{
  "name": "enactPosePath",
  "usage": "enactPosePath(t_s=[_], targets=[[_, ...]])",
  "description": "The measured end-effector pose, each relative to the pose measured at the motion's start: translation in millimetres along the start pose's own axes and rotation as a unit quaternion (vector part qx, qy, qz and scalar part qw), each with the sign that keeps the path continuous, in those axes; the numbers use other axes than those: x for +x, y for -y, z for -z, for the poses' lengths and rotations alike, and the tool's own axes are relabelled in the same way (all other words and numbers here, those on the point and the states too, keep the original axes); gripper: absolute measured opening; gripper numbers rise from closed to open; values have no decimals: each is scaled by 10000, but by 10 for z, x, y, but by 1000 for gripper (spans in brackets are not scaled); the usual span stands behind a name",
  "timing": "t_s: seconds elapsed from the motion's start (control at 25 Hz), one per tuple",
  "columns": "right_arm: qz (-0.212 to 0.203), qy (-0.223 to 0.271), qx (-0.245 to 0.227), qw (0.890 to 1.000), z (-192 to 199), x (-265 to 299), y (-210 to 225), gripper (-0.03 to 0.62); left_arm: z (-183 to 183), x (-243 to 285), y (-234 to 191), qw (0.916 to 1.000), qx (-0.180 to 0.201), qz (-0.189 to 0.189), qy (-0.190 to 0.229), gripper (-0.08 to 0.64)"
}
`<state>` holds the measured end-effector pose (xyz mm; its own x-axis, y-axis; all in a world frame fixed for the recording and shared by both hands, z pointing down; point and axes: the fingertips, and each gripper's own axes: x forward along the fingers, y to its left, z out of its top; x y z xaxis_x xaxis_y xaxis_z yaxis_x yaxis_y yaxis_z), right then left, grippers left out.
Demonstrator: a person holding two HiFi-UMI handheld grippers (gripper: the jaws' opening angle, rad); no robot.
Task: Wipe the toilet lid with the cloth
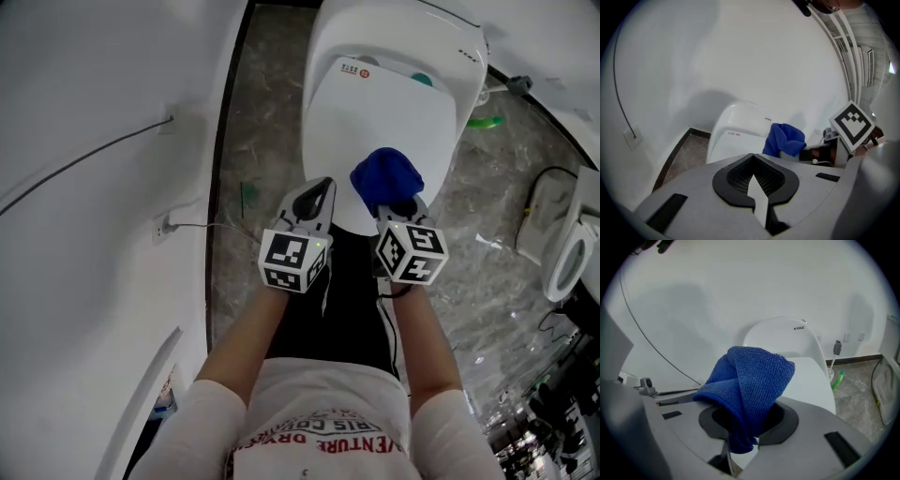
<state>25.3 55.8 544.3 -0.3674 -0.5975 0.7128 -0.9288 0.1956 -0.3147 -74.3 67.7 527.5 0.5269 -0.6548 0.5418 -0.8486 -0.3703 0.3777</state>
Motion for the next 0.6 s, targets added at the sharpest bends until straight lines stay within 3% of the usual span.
enactPosePath(t_s=[0.24, 0.44, 0.6], targets=[[-454, -157, -213, 9986, -431, 681, -188, 87, -267, 73, -463, 9988, 41, -443, 204, 6], [-831, -374, -341, 9953, -667, 1123, -257, 87, -417, 296, -856, 9949, -304, -938, 197, 6], [-1127, -590, -344, 9913, -756, 1470, -310, 87, -486, 459, -1032, 9919, -661, -1061, 242, 6]])
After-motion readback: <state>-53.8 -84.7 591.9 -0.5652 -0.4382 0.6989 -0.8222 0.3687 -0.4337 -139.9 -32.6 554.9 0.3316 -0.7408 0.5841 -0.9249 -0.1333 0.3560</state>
